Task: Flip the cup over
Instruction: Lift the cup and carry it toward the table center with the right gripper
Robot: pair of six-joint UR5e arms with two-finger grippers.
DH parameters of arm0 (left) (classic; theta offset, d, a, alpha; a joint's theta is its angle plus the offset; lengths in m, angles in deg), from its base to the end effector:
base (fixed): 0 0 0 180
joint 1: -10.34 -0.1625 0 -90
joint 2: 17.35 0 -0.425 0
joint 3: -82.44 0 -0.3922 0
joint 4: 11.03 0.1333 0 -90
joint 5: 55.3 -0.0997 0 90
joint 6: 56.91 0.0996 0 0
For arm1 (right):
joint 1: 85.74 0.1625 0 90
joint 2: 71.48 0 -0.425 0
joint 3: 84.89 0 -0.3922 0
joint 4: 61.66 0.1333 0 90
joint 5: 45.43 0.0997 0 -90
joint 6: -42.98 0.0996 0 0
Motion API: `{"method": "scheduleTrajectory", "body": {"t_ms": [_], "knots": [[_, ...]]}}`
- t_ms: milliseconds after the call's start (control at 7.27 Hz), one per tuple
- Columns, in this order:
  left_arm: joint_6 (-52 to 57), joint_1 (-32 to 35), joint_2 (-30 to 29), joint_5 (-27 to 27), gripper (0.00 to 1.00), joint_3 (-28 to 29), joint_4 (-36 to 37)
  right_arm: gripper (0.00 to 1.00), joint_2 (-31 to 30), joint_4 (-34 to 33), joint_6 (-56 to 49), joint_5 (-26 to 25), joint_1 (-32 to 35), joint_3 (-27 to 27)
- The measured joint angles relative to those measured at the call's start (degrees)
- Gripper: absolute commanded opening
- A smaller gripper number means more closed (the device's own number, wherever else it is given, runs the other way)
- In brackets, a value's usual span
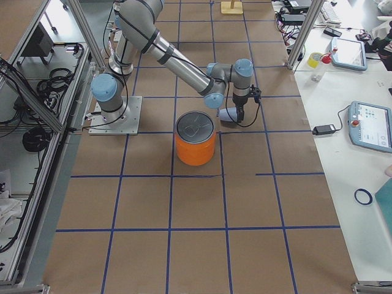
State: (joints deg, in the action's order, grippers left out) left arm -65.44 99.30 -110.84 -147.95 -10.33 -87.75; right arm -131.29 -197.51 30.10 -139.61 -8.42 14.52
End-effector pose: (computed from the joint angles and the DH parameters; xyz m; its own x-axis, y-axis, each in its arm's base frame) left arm -0.1191 -0.5291 0.4574 -0.9849 -0.1707 -0.0273 -0.1659 0.9778 -0.1277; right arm -0.0144 -0.6382 0.1920 -0.9955 0.0048 0.0949 -0.0038 0.9959 -0.0900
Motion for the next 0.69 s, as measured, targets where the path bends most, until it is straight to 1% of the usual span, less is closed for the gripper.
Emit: {"method": "scheduleTrajectory", "body": {"t_ms": [138,275,550,688], "knots": [[0.0,-0.01,-0.02,-0.02,1.0,-0.03,0.05,0.14,-0.12,0.12,-0.57,-0.01,0.01,0.14],[0.0,0.0,-0.02,-0.01,1.0,-0.03,0.08,0.07,-0.49,0.36,-1.12,0.05,0.07,0.11],[0.0,0.01,-0.06,-0.01,1.0,-0.04,0.09,0.07,-3.24,0.83,-1.54,1.29,1.31,-0.43],[0.0,0.01,-0.05,-0.04,1.0,-0.04,0.09,0.02,-4.68,0.87,-1.78,2.0,3.68,-0.56]]}}
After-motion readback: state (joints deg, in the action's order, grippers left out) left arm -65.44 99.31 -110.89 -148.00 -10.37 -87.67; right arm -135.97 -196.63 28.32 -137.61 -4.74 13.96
